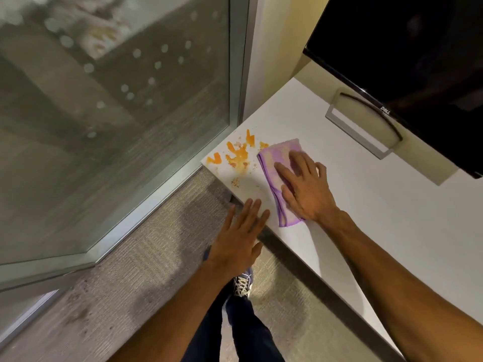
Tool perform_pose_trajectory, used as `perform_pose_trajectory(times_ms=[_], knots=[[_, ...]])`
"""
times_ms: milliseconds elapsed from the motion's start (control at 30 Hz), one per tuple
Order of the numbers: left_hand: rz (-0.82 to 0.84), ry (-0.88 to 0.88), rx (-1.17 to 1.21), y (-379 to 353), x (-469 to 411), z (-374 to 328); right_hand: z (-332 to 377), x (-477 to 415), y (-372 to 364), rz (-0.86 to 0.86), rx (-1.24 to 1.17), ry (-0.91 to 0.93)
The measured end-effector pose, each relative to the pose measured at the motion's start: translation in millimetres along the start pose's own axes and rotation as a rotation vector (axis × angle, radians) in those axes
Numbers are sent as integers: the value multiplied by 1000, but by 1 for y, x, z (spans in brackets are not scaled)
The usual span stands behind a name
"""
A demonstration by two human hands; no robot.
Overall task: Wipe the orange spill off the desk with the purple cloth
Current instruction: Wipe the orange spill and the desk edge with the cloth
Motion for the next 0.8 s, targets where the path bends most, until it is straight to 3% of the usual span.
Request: perform_pose_trajectory(times_ms=[133,533,800], knots=[[9,13,8,-4,2,-1,5,0,-21,87,-109,53],[46,-63,22,0,5,10,15,29,-29,-41,-68,-344],[-11,-110,-26,-4,12,13,50,27,-33,-59,-51,-193]])
Point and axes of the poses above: each hand's wrist, its own x-axis away from the middle knuckle, its own y-axis out of the back of the hand, z = x × y, the point moved 7 cm from there along -x, towards the middle knuckle, and after that the axes turned 13 degrees about -y, right-handed, at the moved point
